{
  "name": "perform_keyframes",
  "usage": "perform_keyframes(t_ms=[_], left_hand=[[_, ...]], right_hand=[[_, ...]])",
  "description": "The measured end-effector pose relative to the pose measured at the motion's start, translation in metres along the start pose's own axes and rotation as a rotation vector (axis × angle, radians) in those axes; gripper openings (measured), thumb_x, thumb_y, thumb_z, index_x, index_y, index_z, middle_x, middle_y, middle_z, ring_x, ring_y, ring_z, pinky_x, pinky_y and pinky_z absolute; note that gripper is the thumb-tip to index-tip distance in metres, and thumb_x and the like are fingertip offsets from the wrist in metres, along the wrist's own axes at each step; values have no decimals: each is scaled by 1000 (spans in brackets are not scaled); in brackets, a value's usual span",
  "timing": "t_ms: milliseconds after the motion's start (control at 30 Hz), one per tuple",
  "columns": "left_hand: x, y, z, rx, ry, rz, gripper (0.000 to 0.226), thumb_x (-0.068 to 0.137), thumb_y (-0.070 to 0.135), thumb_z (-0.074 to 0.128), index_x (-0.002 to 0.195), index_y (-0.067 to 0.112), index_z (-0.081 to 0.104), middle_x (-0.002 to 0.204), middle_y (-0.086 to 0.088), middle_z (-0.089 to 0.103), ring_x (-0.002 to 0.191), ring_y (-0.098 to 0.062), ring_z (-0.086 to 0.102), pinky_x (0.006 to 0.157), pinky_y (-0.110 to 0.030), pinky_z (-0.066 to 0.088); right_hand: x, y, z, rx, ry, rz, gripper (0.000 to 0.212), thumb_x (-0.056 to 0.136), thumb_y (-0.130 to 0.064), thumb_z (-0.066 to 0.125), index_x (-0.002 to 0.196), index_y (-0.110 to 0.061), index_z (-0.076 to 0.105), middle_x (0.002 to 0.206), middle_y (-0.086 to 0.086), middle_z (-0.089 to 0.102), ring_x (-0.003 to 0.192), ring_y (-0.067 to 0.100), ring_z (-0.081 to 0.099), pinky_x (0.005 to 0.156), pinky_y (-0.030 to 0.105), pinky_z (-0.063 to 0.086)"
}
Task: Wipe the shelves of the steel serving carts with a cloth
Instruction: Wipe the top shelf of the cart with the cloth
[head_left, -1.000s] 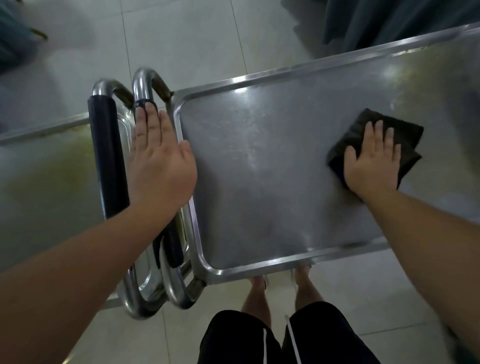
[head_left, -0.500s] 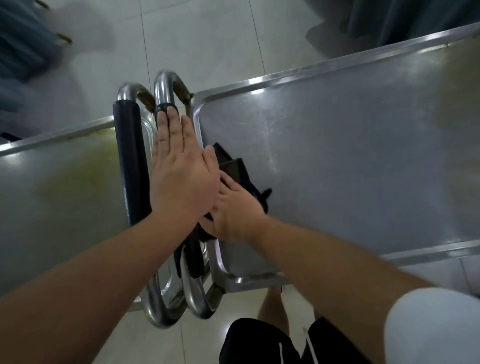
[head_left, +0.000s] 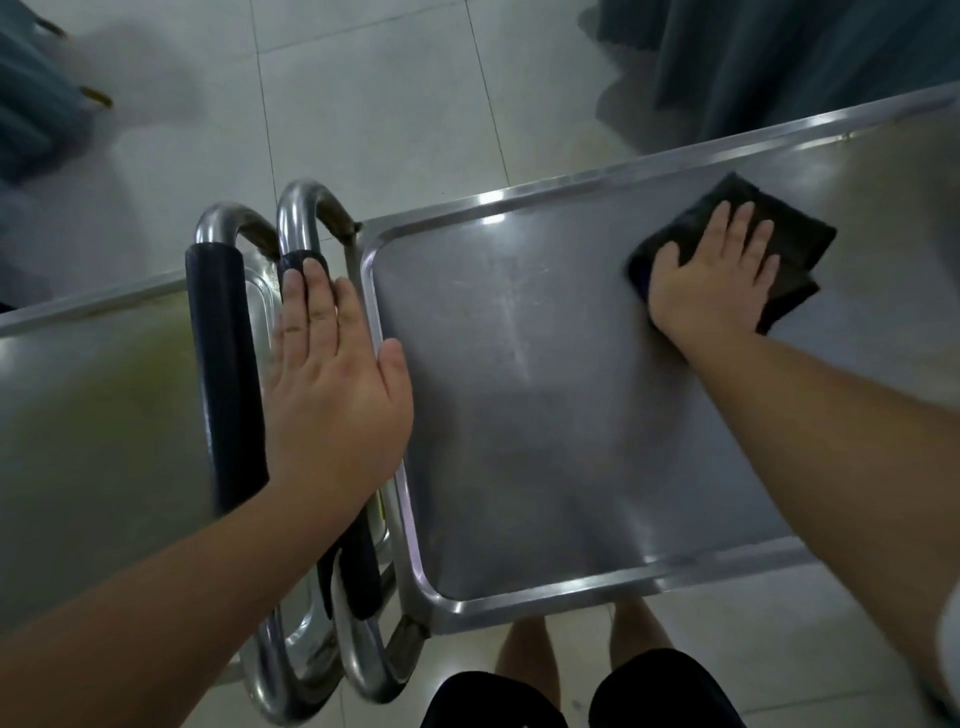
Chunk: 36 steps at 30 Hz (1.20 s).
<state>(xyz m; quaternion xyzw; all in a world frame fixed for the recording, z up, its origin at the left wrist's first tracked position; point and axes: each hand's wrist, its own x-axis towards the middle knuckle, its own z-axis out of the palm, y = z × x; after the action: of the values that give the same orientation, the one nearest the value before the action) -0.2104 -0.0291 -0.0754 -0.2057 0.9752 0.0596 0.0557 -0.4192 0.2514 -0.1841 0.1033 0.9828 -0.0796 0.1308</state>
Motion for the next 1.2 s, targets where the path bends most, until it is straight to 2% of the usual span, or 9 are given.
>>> perform_keyframes(t_ms=[167,367,500,600,700,833,933,1000,1200], left_hand=[[0,0,2,-3,16,1,73,107,48,11,168,7,5,176,-9,-12,161,-18,-19,132,-44,-2],[4,-2,-3,-31,32,47,72,104,37,22,165,-1,17,174,-21,8,162,-37,5,130,-53,11],[1,2,-5,24,5,-18,71,106,41,11,168,7,2,176,-10,-13,161,-21,-18,131,-40,-8],[-1,-2,-2,-17,22,21,72,108,47,14,168,9,5,176,-6,-13,160,-15,-20,131,-39,-5],[-1,-4,-1,-31,7,7,72,107,48,13,168,10,6,176,-5,-14,160,-13,-22,131,-41,-2],[-1,-3,0,-26,5,11,71,107,47,14,168,10,8,176,-6,-12,160,-15,-19,132,-45,3],[-2,-4,2,-15,7,12,71,108,46,16,167,9,11,176,-7,-9,161,-16,-17,132,-46,3],[-2,-4,2,-17,5,8,71,108,47,16,168,10,9,176,-6,-11,161,-16,-18,132,-46,3],[-1,-1,2,-23,19,-9,72,107,46,21,168,9,10,176,-7,-10,161,-15,-18,132,-41,-2]], right_hand=[[-93,-127,40,72,-16,-152,81,98,-51,28,166,-13,8,174,9,3,160,32,1,128,53,4],[-190,-182,73,-86,-248,-1024,83,96,-46,25,165,-16,-10,174,7,-13,159,27,-16,129,52,3],[-148,-141,68,-192,-283,-1356,76,100,-64,15,165,-27,-3,173,-4,-4,159,18,-12,130,47,0],[-90,-99,48,-175,-190,-1233,77,97,-65,28,166,-34,12,173,-7,7,160,17,0,130,45,3],[-6,-55,19,-113,-73,-843,82,93,-64,32,165,-27,22,173,2,15,160,27,13,128,49,11],[77,-20,-12,42,57,-177,81,98,-59,24,167,-20,9,175,7,2,160,30,4,128,52,5],[81,-52,-13,144,53,113,76,102,-56,14,167,-19,0,174,5,-7,160,29,-5,128,50,-3],[61,-90,-3,168,77,93,76,103,-56,16,167,-17,4,175,5,-5,160,30,-5,128,51,-2],[-62,-208,51,66,-23,-432,78,102,-57,24,167,-18,6,175,6,-2,160,29,-6,128,52,0]])
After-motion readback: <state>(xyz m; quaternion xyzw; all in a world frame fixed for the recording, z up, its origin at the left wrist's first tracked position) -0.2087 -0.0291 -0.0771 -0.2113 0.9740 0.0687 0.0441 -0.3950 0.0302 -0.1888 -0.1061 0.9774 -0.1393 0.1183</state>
